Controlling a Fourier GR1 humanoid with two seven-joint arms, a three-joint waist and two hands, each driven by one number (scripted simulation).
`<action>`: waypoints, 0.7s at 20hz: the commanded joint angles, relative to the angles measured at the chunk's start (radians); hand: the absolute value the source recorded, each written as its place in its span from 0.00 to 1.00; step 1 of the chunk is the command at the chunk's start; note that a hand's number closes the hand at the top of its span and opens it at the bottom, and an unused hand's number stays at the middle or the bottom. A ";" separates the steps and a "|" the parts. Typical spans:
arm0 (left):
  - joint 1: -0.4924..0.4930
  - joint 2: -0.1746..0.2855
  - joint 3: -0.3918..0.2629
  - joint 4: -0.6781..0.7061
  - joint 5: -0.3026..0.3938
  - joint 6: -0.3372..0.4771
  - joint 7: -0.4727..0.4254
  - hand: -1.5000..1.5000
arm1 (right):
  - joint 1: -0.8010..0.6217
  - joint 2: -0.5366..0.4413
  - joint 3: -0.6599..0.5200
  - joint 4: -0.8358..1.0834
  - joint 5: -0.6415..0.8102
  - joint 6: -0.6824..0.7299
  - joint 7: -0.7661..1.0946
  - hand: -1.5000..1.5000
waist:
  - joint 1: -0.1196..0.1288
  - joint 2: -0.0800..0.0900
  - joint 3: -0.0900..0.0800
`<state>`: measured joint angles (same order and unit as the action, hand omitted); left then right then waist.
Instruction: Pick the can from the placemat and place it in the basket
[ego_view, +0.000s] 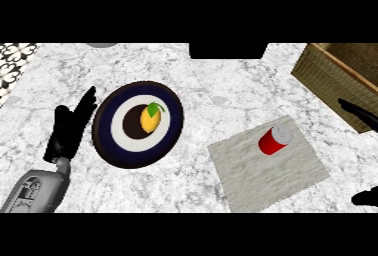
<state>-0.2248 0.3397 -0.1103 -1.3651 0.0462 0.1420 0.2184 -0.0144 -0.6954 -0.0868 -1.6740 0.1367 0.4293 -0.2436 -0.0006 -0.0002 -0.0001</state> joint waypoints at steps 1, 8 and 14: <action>0.062 -0.023 -0.014 -0.068 -0.030 0.004 0.010 0.50 | -0.034 0.121 0.093 -0.022 0.096 -0.056 0.071 0.00 | 0.006 -0.001 0.000; 0.040 -0.055 0.020 -0.063 -0.058 -0.036 0.032 0.50 | -0.142 0.163 0.073 0.271 0.224 -0.043 -0.126 0.00 | 0.008 0.001 0.001; -0.043 -0.041 0.106 0.022 -0.057 -0.100 0.020 0.50 | -0.221 0.267 0.091 0.252 0.284 -0.063 -0.030 0.00 | 0.003 0.001 0.000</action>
<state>-0.2262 0.2947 -0.0366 -1.3786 -0.0106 0.0725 0.2338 -0.1603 -0.4906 -0.0186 -1.4752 0.3713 0.3927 -0.2982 0.0021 0.0004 0.0002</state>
